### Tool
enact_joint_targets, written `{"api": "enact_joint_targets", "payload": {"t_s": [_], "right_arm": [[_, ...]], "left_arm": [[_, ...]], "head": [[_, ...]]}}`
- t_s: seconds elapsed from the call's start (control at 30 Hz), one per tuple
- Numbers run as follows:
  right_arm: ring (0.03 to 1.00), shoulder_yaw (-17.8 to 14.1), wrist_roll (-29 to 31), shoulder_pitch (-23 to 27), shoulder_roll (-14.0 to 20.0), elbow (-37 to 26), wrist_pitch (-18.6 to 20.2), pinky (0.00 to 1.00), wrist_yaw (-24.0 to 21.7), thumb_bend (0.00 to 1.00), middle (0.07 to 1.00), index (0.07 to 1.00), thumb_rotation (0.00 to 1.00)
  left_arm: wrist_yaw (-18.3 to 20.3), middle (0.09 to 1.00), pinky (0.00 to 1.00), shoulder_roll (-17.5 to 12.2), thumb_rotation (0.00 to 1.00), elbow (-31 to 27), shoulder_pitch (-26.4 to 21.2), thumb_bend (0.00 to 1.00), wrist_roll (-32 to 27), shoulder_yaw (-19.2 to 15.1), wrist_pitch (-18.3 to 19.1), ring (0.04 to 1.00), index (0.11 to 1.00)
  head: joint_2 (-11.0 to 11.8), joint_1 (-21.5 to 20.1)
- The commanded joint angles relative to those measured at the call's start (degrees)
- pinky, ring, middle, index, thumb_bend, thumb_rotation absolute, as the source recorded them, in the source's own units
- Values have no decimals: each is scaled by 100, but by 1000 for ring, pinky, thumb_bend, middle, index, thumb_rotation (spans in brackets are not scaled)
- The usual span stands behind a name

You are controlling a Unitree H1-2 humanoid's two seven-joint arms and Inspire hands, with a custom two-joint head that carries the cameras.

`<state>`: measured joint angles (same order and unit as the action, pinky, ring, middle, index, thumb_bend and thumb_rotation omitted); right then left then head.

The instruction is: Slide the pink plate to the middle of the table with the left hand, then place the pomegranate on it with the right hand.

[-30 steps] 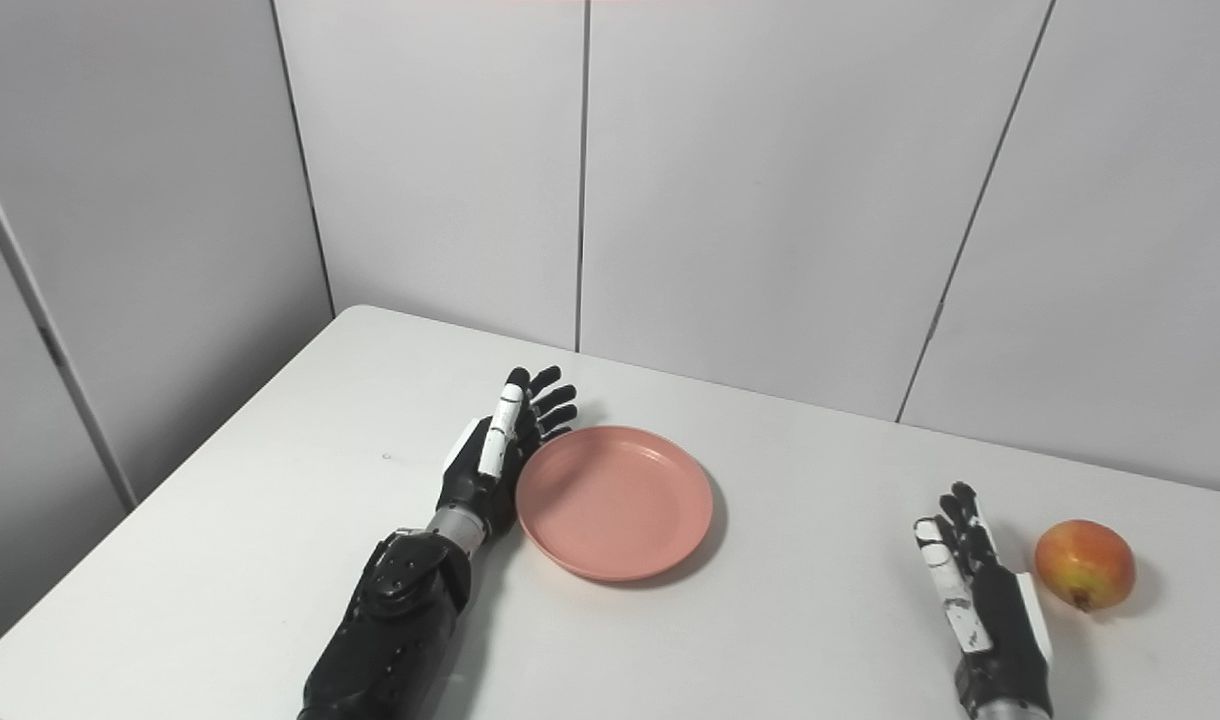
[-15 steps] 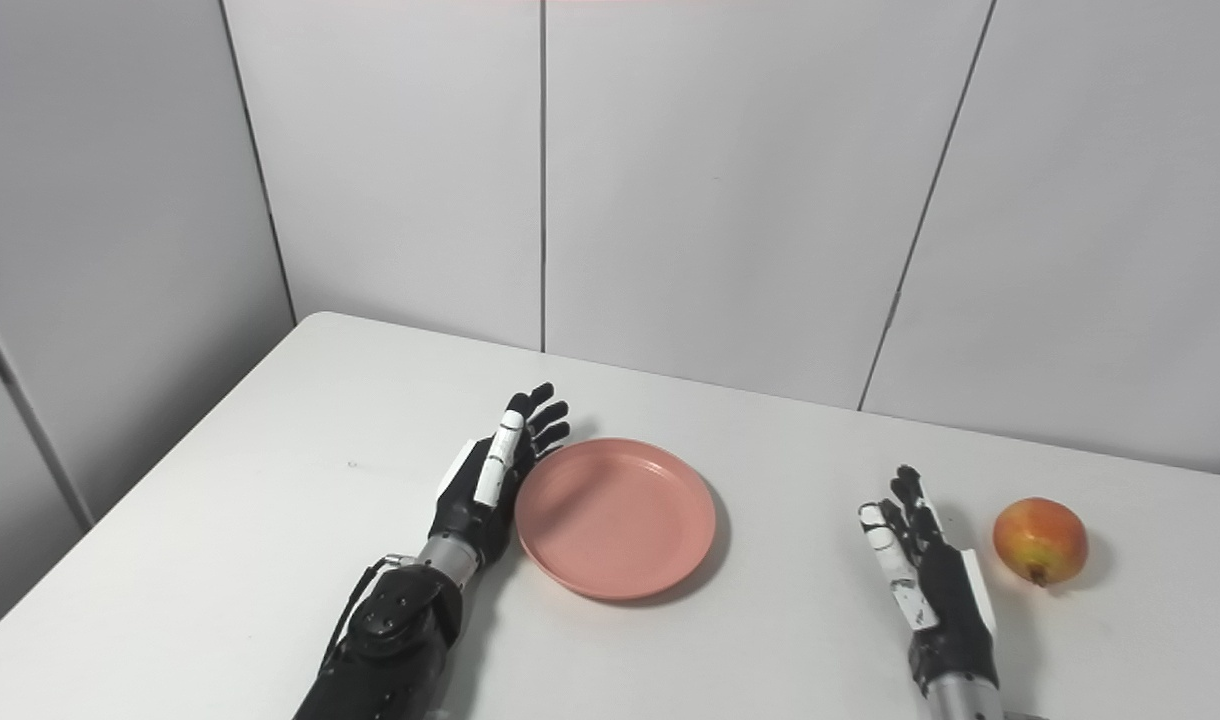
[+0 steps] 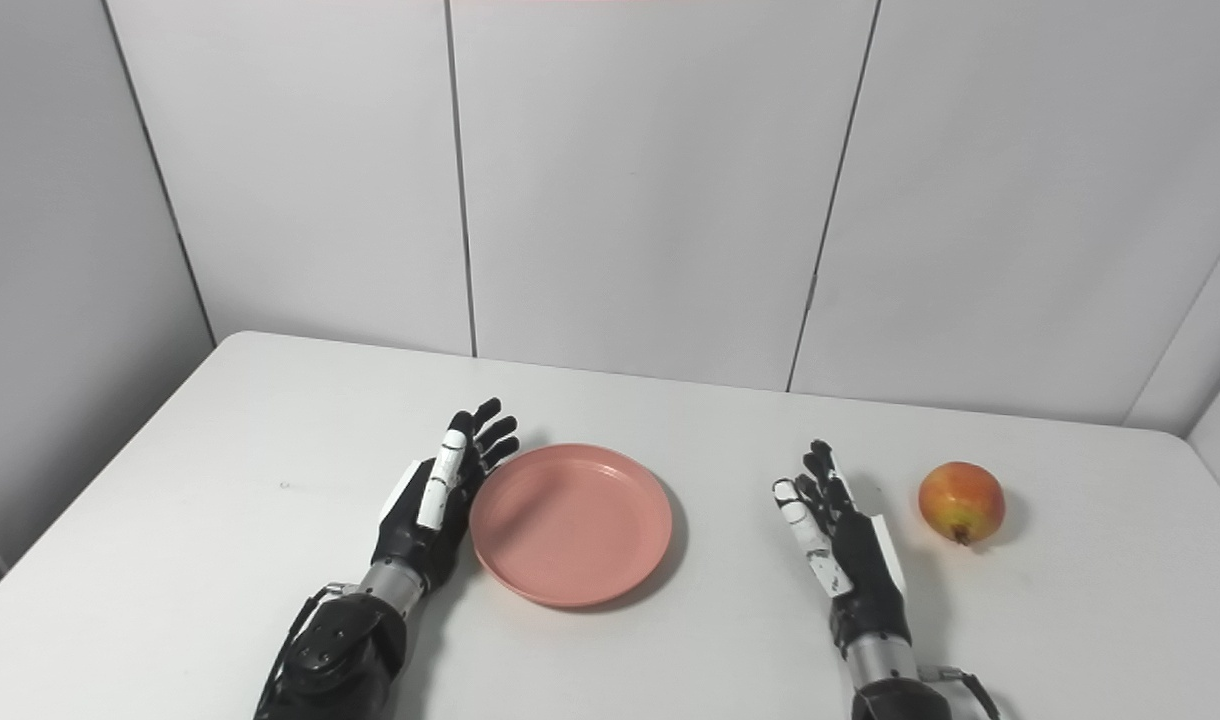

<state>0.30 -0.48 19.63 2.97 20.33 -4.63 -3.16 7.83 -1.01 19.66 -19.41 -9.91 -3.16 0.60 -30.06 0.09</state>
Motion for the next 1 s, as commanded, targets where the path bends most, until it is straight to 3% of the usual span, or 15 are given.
{"api": "enact_joint_targets", "payload": {"t_s": [0.0,0.53,0.97], "right_arm": [[931,29,-79,188,-43,-234,20,945,81,627,952,958,812],[896,166,-236,253,-294,-187,4,882,280,566,912,920,821],[891,215,-341,300,-364,-149,-7,881,383,560,909,922,836]], "left_arm": [[123,932,920,-18,1000,-67,34,589,-39,76,81,934,937],[507,922,896,-215,1000,-170,155,573,-160,110,240,923,918],[711,894,856,-267,972,164,108,606,-182,124,-102,892,886]], "head": [[-22,-88],[-97,-980],[-101,-998]]}}
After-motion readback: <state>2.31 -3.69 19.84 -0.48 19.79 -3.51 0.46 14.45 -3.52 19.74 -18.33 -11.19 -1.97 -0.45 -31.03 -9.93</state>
